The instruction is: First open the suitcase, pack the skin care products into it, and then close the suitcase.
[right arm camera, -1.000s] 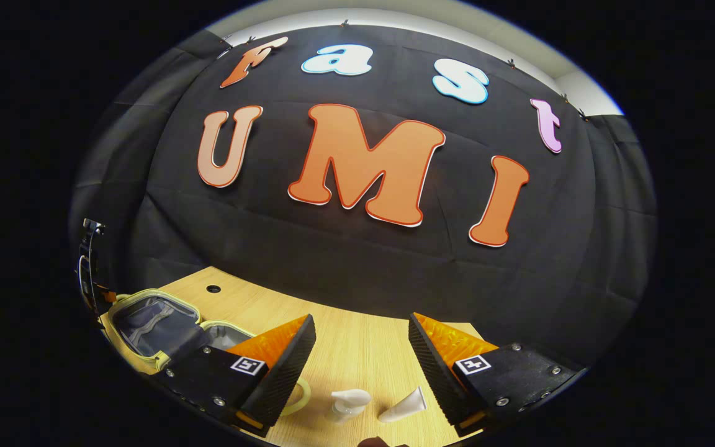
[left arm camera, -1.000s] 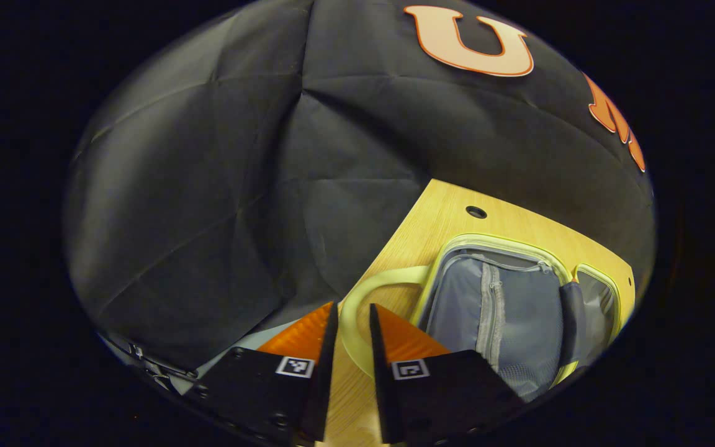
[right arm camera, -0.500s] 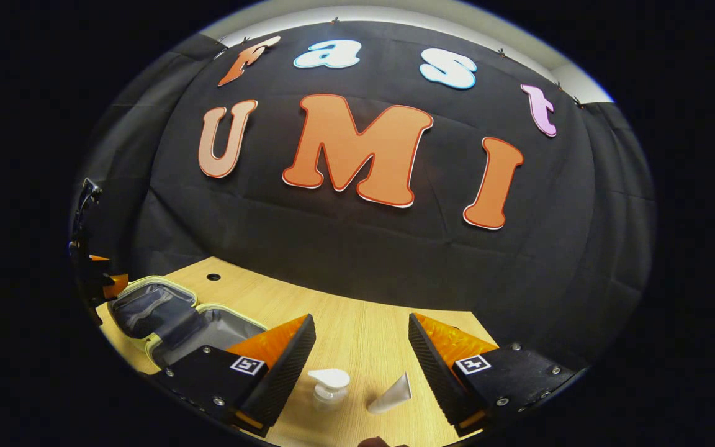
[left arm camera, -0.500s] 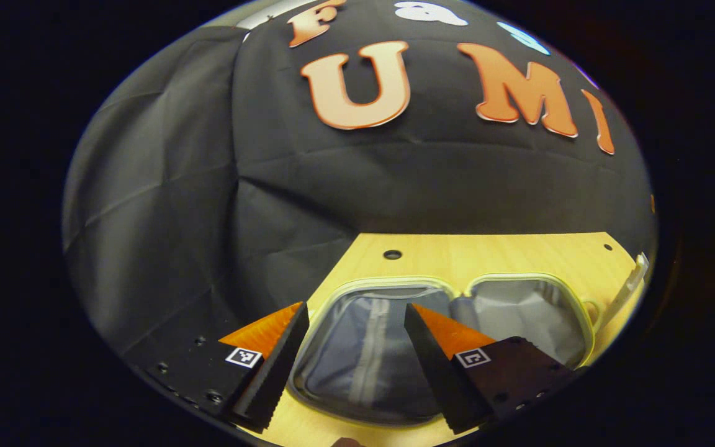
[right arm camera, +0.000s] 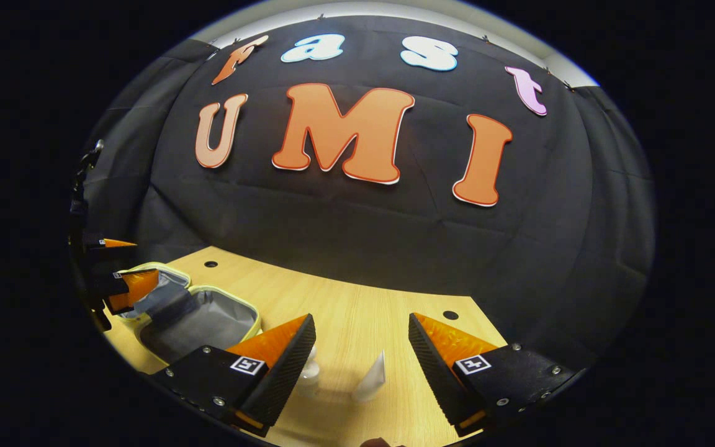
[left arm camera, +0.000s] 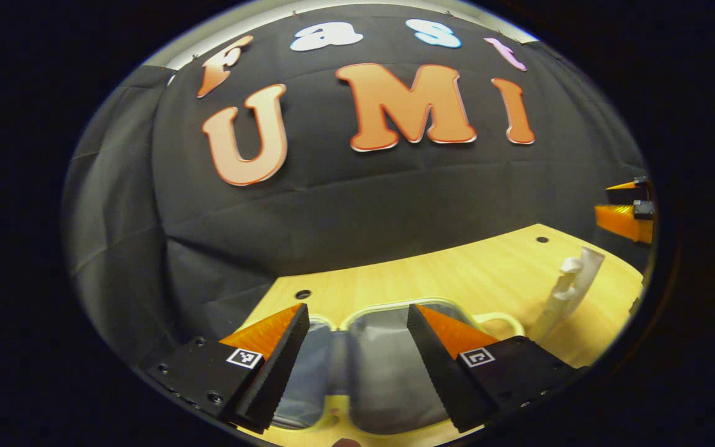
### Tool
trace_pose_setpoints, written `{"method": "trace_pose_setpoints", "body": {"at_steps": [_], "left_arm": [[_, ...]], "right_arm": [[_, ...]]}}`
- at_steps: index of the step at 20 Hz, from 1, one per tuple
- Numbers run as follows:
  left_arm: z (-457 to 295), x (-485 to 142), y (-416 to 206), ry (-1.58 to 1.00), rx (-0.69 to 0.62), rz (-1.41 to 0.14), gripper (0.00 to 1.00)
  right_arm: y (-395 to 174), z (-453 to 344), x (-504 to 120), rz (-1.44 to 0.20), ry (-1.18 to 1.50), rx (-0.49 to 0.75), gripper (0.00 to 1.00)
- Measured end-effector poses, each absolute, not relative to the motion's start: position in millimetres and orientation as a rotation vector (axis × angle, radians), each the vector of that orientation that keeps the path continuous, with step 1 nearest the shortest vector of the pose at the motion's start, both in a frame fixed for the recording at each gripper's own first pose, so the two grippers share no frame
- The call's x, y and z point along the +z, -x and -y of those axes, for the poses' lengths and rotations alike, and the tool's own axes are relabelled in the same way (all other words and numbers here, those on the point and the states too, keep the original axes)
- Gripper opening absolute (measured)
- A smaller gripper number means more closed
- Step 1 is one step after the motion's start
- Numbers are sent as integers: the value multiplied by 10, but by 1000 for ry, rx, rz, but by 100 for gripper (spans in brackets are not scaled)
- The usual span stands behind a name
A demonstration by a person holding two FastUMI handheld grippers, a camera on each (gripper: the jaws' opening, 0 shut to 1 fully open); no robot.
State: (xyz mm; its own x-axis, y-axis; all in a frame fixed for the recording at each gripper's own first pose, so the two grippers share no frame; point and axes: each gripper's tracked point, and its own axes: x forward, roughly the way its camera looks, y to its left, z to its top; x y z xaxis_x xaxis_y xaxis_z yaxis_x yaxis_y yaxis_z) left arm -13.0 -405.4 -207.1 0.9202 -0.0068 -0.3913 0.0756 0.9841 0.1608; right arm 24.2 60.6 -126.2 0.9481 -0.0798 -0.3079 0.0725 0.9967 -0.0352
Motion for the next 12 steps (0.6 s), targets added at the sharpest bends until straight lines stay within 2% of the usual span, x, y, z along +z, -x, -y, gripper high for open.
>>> {"method": "trace_pose_setpoints", "body": {"at_steps": [8, 12], "left_arm": [[5640, -2581, 300, -194, -369, -479, 100], [6230, -3059, 368, -198, -497, -542, 99]], "right_arm": [[-81, -406, -1990, -467, 25, -21, 96], [-107, -302, -2458, -533, 46, 16, 96]]}}
